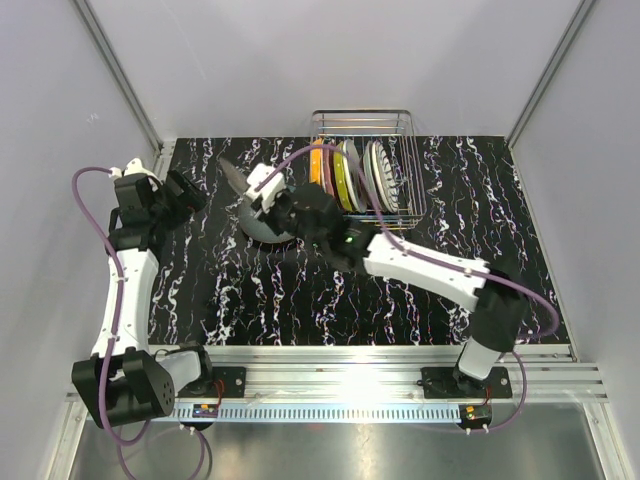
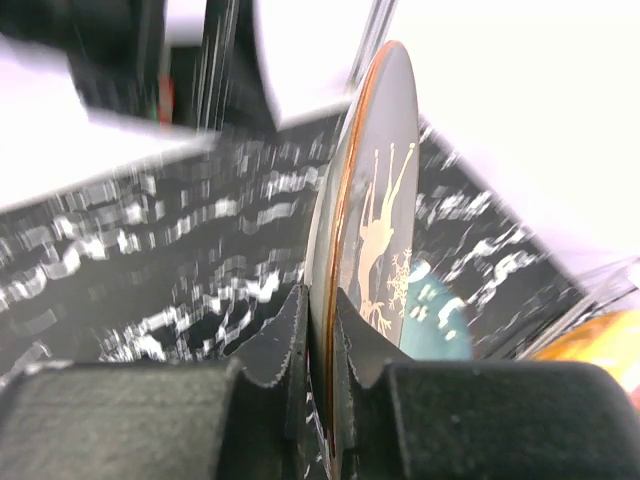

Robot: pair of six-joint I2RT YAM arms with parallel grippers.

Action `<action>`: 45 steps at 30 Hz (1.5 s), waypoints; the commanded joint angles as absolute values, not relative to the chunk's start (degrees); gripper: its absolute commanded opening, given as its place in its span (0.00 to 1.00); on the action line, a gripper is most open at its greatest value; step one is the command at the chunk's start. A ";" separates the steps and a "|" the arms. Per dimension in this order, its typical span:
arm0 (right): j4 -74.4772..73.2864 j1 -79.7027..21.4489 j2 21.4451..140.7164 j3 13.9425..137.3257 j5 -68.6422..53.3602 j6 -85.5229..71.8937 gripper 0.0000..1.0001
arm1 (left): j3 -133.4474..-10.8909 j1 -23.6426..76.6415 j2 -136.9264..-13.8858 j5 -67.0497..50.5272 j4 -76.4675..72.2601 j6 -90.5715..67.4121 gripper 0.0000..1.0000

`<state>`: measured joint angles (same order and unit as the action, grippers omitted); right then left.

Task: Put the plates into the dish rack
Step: Pass the plate from the left arm to the right, then insert the plate into the dish rack

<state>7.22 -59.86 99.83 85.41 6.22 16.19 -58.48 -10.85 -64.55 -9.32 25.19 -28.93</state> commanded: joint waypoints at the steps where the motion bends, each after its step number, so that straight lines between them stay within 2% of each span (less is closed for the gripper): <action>1: 13.98 -56.97 89.40 89.73 8.35 13.98 0.00 | -58.27 -11.25 -63.20 -7.91 23.38 -27.69 0.99; 7: 10.20 -45.72 81.05 87.46 8.17 6.51 0.00 | -58.18 -11.25 -63.46 -8.96 23.29 -27.69 0.99; 11: 9.05 -34.75 76.22 82.90 6.51 2.74 0.00 | -58.01 -11.25 -63.46 -9.49 23.20 -27.60 0.99; 21: 9.84 -18.91 74.18 76.03 -1.56 -3.07 0.00 | -57.57 -11.16 -64.34 -12.22 22.77 -28.04 0.99; 45: 18.54 -14.33 86.31 71.46 -5.71 -7.73 0.00 | -57.39 -10.46 -64.69 -12.66 22.68 -27.51 0.99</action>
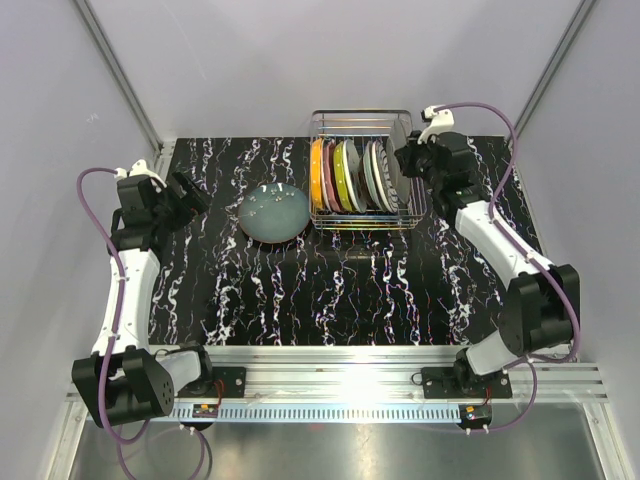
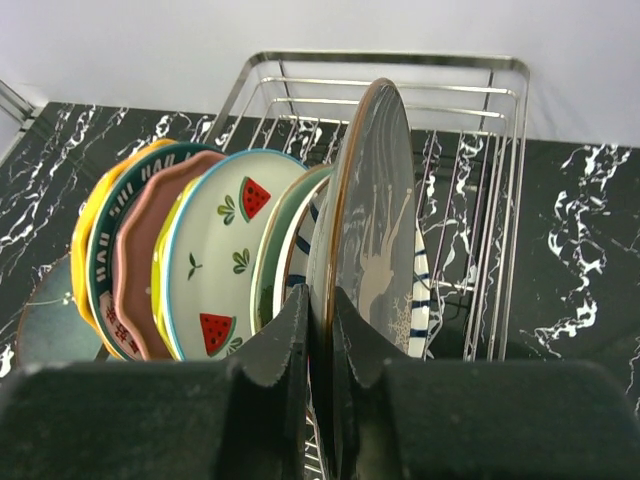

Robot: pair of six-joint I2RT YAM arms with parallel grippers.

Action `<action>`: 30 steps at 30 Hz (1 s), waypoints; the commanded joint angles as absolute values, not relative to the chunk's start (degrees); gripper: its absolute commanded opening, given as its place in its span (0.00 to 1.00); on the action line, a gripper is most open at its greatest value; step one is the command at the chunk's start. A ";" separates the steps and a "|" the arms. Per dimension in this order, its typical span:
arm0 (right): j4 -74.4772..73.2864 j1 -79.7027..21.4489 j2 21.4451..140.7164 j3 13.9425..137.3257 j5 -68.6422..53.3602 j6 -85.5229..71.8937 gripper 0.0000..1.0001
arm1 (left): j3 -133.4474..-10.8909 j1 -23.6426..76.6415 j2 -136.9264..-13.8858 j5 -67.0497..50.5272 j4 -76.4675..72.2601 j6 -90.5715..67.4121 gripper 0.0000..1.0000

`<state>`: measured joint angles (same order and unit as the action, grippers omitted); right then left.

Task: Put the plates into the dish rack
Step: Insert the plate into the dish rack

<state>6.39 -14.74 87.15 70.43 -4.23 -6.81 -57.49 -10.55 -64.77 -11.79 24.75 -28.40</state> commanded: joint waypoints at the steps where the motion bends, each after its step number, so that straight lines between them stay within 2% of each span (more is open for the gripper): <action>1: 18.81 -14.24 87.00 71.28 -5.71 -7.56 0.00 | -57.39 -10.37 -64.77 -12.74 22.76 -27.42 0.99; 10: 19.43 -14.24 92.72 71.27 -4.92 -3.26 0.00 | -57.22 -10.11 -64.34 -10.47 23.29 -26.46 0.99; 15: 18.37 -14.33 95.97 72.33 -4.92 -1.85 0.13 | -57.30 -10.11 -64.69 -9.50 23.73 -25.93 0.99; 19: 18.02 -14.24 97.03 72.25 -5.36 -2.20 0.17 | -57.13 -10.19 -65.13 -9.58 23.64 -25.75 0.99; 20: 18.10 -14.24 96.94 72.16 -5.62 -2.28 0.20 | -57.04 -10.11 -65.13 -9.58 23.56 -25.66 0.99; 24: 17.76 -14.33 95.28 71.98 -6.33 -2.72 0.51 | -56.78 -10.11 -65.65 -10.37 23.12 -25.58 0.99; 26: 17.32 -14.24 93.44 72.16 -6.33 -2.72 0.58 | -56.78 -10.11 -66.35 -10.46 23.11 -25.66 0.99; 30: 15.56 -14.33 89.14 72.42 -6.42 -3.42 0.64 | -57.04 -10.11 -68.20 -10.98 23.73 -25.84 0.99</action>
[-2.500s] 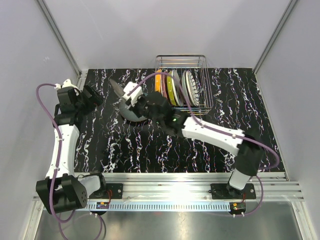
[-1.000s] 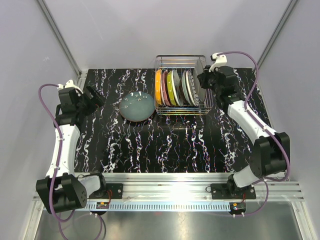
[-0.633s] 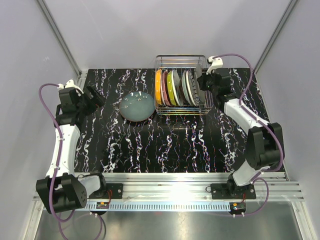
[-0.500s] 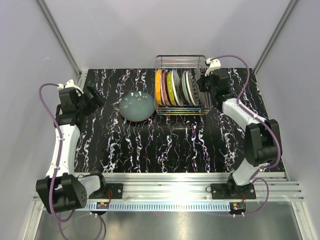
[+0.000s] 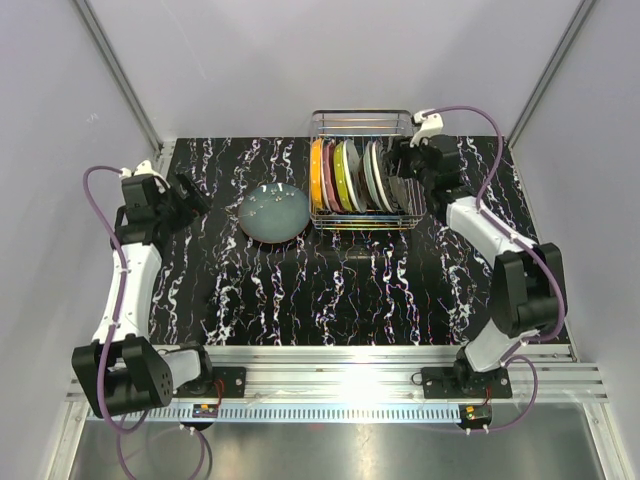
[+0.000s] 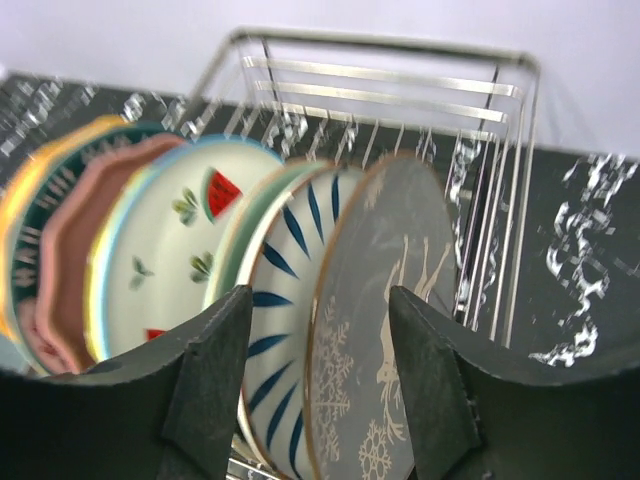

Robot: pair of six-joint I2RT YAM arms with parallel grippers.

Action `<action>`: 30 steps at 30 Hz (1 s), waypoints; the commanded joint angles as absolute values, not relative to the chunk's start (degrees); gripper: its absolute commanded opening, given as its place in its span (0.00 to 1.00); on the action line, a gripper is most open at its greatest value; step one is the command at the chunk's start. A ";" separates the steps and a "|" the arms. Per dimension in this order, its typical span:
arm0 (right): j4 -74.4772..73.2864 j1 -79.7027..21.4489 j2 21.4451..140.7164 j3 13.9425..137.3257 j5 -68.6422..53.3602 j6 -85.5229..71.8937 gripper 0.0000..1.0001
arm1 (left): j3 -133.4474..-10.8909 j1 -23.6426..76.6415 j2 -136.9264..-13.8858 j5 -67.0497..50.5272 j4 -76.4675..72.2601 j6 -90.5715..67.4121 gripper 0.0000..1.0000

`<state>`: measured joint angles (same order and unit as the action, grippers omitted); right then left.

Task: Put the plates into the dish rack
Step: Insert the plate into the dish rack, then grab a plate with the left arm

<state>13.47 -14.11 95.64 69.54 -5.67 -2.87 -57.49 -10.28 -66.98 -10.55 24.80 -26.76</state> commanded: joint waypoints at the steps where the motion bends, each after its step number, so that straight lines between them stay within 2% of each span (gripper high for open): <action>1: 15.47 -14.33 88.08 72.16 -6.42 -3.78 0.65 | -57.04 -10.11 -68.64 -11.16 23.73 -25.84 0.99; 8: 19.33 -14.33 75.35 62.42 -10.45 -9.65 0.69 | -55.90 -9.67 -71.10 -13.71 21.98 -26.19 0.99; 15: 30.74 -14.33 65.05 44.77 -16.24 -16.44 0.68 | -53.71 -8.18 -78.04 -19.67 16.53 -29.52 0.98; 20: 34.97 -14.41 60.92 37.55 -17.75 -20.29 0.67 | -53.35 -7.56 -84.54 -22.85 12.75 -33.12 0.98; 28: 40.78 -14.41 59.15 31.12 -17.67 -22.76 0.60 | -54.14 -6.51 -91.84 -22.23 9.50 -36.65 0.97; 30: 41.04 -14.50 59.06 30.94 -17.84 -23.03 0.52 | -55.01 -5.98 -94.73 -23.37 8.71 -37.87 0.95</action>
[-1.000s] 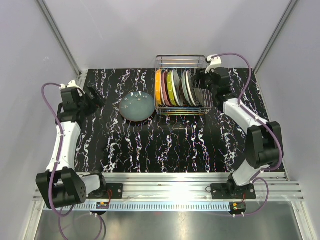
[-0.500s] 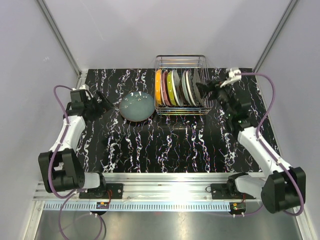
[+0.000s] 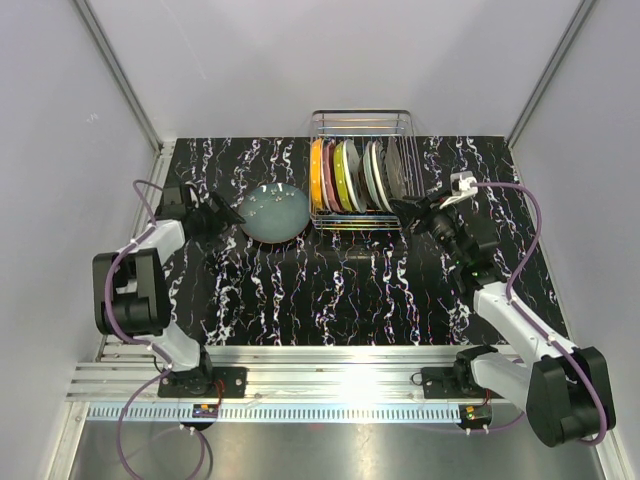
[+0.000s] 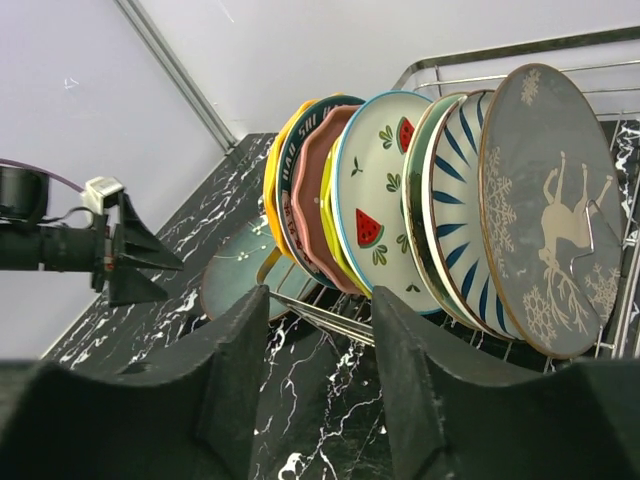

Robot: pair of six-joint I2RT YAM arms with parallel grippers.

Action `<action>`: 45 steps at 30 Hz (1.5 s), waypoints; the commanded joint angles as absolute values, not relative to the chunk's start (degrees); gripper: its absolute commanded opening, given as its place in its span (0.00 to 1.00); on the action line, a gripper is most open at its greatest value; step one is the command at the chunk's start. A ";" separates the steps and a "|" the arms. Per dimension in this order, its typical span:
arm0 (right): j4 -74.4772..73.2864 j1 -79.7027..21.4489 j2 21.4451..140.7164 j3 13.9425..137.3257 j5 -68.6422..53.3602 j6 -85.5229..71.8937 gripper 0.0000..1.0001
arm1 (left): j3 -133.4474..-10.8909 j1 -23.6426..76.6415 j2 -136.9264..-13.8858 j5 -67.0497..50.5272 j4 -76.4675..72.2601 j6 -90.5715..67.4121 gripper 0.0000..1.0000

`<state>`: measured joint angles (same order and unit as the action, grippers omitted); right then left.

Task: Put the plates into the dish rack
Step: Grab a plate with the left arm

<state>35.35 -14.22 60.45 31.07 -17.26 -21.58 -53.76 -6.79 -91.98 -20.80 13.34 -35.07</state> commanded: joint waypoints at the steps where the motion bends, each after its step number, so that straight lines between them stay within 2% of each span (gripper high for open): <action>1: 41.22 -14.41 59.24 30.94 -18.02 -23.38 0.51 | -55.54 -5.45 -95.62 -23.55 8.18 -38.23 0.94; 4: 42.71 -14.50 59.41 30.41 -18.81 -24.69 0.47 | -57.30 -4.14 -98.69 -23.20 6.95 -39.37 0.90; 9: 43.42 -14.41 58.71 29.01 -18.28 -25.05 0.44 | -58.01 -3.25 -103.52 -24.87 2.56 -43.15 0.75; 18: 43.95 -14.41 58.71 28.30 -18.02 -25.40 0.41 | -55.02 -1.59 -107.40 -26.72 -5.35 -49.30 0.54; 21: 43.25 -14.41 58.54 28.39 -17.93 -24.79 0.41 | -55.11 -1.32 -107.67 -25.05 -4.75 -48.43 0.41; 22: 42.98 -14.41 58.45 28.48 -17.93 -24.52 0.41 | -55.19 -1.32 -107.67 -24.87 -4.57 -48.34 0.31; 26: 41.58 -14.41 57.92 29.00 -18.81 -23.56 0.43 | -55.81 -1.32 -106.44 -23.39 -2.12 -46.85 0.06; 27: 41.31 -14.41 57.66 29.09 -18.98 -23.29 0.44 | -56.07 -1.32 -105.83 -22.86 -0.80 -46.41 0.03; 29: 40.78 -14.41 57.31 29.44 -19.51 -22.94 0.44 | -56.77 -1.23 -103.81 -21.11 1.13 -45.36 0.00; 34: 40.69 -15.11 57.22 30.14 -21.09 -21.98 0.45 | -58.00 -1.41 -98.71 -18.64 5.62 -44.56 0.00; 37: 39.91 -17.22 57.39 30.85 -20.48 -18.91 0.53 | -60.81 -1.76 -95.55 -18.28 9.31 -43.68 0.00; 41: 36.67 -24.32 58.36 33.13 -16.11 -10.83 0.58 | -64.41 -2.02 -91.25 -15.83 15.72 -41.23 0.00; 45: 30.51 -37.22 61.95 37.96 -11.26 1.47 0.59 | -65.74 -1.93 -87.46 -14.33 19.23 -37.98 0.00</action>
<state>33.95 -30.30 60.29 33.15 -15.81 -10.20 -61.28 -1.56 -93.19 -16.27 17.76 -41.58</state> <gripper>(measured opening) 0.590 0.038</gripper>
